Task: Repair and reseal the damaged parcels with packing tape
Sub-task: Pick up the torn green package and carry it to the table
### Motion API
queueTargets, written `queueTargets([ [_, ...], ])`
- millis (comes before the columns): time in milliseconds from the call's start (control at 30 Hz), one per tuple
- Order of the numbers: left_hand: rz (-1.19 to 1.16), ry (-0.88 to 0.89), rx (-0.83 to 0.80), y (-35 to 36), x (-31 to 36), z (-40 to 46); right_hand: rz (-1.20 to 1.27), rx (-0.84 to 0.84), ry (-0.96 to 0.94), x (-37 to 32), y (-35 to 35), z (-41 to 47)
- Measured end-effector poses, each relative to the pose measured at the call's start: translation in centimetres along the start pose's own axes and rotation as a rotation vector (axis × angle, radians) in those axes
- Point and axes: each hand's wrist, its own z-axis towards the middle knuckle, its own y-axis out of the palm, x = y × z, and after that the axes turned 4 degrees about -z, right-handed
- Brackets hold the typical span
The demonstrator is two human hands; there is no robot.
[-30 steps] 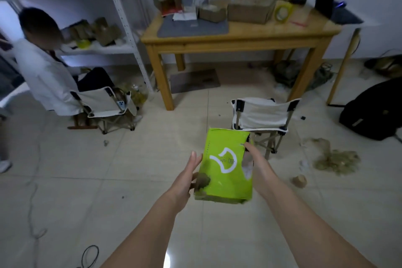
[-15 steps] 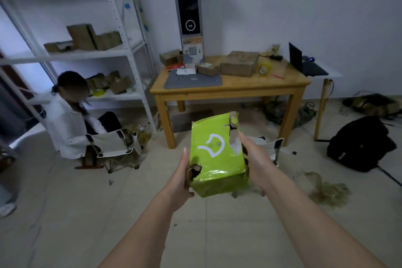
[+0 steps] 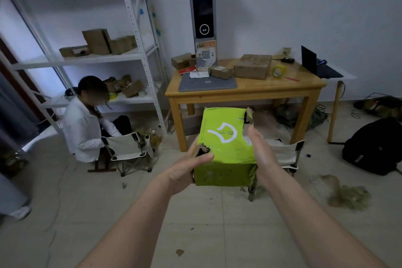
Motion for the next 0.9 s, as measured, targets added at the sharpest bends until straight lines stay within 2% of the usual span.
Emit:
queueTargets([
  [133, -0.014, -0.045, 0.115, -1.9, 0.7, 0.5, -0.129, 0.072, -0.053, 1.1, 2.4, 0.5],
  [267, -0.111, 0.004, 0.228, -3.1, 1.0, 1.8, -0.176, 0.082, -0.105, 0.9, 3.8, 1.5],
  [433, -0.191, 0.064, 0.29, -4.5, 1.9, 4.8, -0.145, 0.032, -0.074, 0.5, 4.5, 4.4],
  [567, -0.244, 0.087, 0.307, -3.5, 2.5, 8.4, -0.228, 0.013, -0.061, -0.6, 3.0, 7.8],
  [900, -0.261, 0.09, 0.437, -1.1, 4.0, 17.3, -0.075, -0.076, -0.003, -2.9, -0.5, 17.3],
])
